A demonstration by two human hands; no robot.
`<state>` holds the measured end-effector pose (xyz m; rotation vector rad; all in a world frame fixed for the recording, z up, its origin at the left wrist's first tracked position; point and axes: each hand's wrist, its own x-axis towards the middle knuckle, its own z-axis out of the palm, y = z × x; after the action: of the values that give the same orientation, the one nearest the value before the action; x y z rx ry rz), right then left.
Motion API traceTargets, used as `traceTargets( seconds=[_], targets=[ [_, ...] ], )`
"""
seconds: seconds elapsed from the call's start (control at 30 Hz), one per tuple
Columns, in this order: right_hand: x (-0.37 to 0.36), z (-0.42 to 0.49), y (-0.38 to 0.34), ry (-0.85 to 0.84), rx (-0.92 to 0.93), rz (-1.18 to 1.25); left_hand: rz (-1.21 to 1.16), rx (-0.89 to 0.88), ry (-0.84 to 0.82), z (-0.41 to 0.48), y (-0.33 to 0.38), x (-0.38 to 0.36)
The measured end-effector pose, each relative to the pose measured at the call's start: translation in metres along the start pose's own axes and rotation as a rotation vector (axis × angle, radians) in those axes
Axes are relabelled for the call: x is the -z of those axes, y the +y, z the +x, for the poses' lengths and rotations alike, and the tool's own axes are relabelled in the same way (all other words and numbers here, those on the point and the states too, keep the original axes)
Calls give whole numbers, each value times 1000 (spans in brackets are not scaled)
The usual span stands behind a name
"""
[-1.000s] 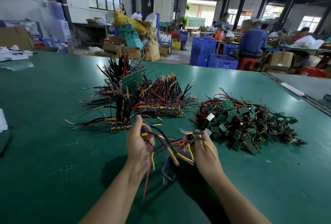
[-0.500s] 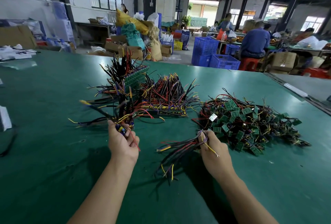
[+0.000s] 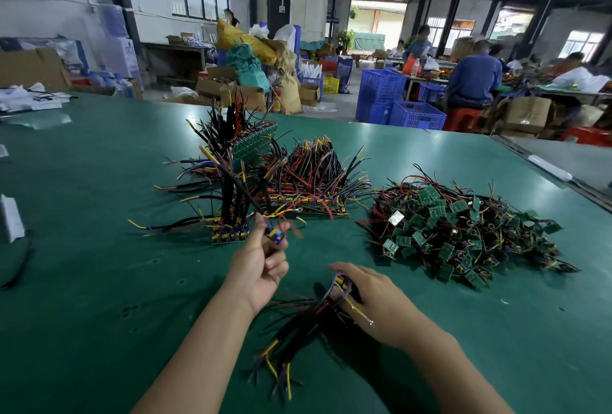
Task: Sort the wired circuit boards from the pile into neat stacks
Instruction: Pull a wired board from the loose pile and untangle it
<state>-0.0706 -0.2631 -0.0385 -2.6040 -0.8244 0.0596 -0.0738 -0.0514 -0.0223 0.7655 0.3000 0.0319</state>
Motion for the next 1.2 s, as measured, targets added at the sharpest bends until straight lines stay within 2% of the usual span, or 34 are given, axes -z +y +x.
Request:
traceTargets(
  seconds=[0.3, 0.37, 0.53, 0.67, 0.8, 0.97, 1.03, 1.2],
  targets=[
    [3, 3, 1, -255, 52, 138, 230, 8, 1, -10, -11, -12],
    [5, 3, 4, -246, 68, 174, 293, -11, 11, -10, -13, -13],
    [7, 1, 11, -20, 50, 159, 380, -58, 24, -9, -19, -13],
    [10, 0, 10, -81, 54, 303, 421, -70, 15, -8, -23, -12],
    [14, -3, 13, -187, 52, 559, 557, -147, -9, -8, -26, -11],
    [8, 4, 5, 135, -213, 885, 658, -240, -111, -12, -35, -14],
    [6, 4, -2, 137, -184, 991, 692, -311, -170, -14, -38, -19],
    [-2, 7, -14, 257, -98, 975, 739, -464, -306, -17, -47, -22]
  ],
)
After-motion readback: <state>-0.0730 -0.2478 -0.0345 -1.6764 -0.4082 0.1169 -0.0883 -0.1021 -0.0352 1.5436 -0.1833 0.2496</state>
